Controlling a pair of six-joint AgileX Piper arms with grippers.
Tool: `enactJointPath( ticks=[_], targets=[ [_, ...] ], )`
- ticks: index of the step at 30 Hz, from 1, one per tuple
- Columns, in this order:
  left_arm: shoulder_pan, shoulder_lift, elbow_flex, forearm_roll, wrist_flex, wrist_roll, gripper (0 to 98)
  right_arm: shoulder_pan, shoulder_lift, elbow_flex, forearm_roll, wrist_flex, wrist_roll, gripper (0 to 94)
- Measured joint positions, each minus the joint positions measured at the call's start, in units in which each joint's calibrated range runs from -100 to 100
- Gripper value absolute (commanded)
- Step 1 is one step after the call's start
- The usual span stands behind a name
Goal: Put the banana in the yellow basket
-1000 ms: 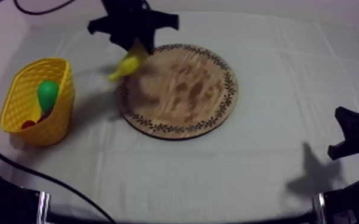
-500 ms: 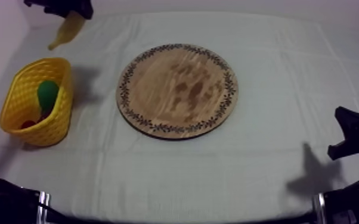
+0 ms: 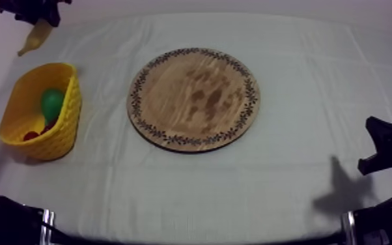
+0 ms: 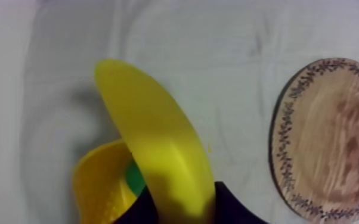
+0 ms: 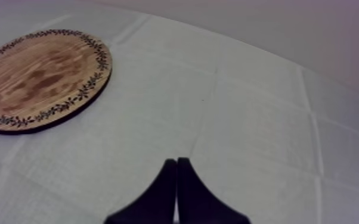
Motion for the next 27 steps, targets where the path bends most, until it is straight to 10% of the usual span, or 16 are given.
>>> enactJointPath(
  ticks=[27],
  targets=[
    [-6.2, 8.5, 14.5, -0.07, 1.5, -0.1, 21.1, 0.0, 0.0, 0.0, 0.0, 0.0, 0.0, 0.3]
  ],
)
